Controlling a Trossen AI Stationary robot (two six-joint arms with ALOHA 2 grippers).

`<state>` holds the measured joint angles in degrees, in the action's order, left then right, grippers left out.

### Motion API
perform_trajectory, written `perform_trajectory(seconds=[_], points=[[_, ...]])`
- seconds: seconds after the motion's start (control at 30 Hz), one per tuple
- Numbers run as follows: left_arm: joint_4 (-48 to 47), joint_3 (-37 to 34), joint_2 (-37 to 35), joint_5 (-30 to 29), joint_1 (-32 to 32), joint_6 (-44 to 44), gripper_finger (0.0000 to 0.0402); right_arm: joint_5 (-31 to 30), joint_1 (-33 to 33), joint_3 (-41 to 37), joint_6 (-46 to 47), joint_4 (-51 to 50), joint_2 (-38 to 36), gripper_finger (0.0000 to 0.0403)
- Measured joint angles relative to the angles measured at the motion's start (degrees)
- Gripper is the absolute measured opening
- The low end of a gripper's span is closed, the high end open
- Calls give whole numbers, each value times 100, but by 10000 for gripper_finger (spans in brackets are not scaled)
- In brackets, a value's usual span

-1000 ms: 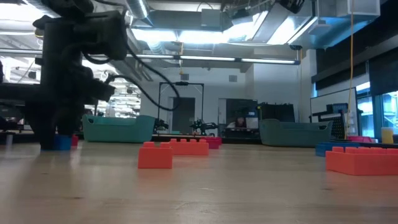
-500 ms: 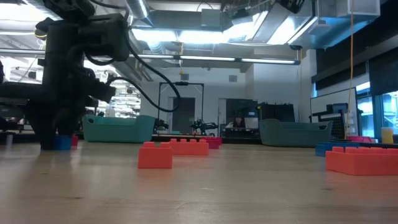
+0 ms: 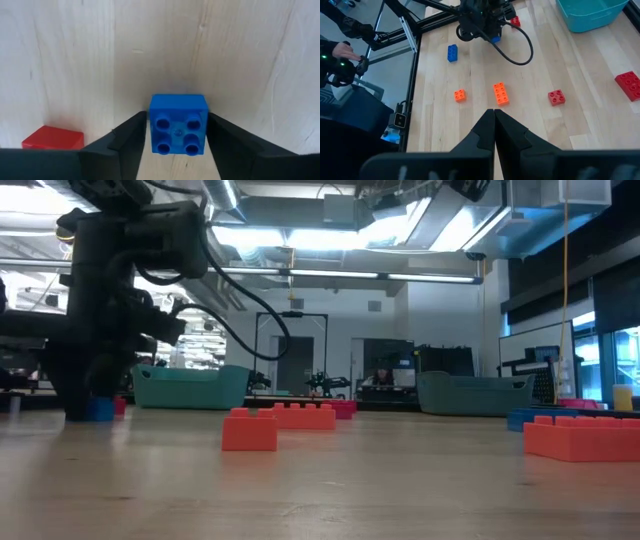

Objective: Sort & place blocks by color
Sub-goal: Put the blue game piece into the green bin

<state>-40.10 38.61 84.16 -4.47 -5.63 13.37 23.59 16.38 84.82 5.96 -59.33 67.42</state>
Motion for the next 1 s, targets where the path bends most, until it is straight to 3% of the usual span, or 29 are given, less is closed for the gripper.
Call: perform_trajectory(seconds=[0.17, 0.5, 0.73, 1.0], points=[[6, 0, 0, 33, 0, 16, 129, 0, 0, -1, 1, 0, 0, 12], [-85, 185, 35, 135, 133, 801, 129, 0, 0, -2, 0, -2, 0, 12], [-500, 1032, 26, 158, 529, 1032, 129, -2, -2, -1, 2, 0, 0, 12], [-1764, 2671, 17, -231, 1626, 1330, 129, 0, -2, -2, 118, 0, 0, 12]])
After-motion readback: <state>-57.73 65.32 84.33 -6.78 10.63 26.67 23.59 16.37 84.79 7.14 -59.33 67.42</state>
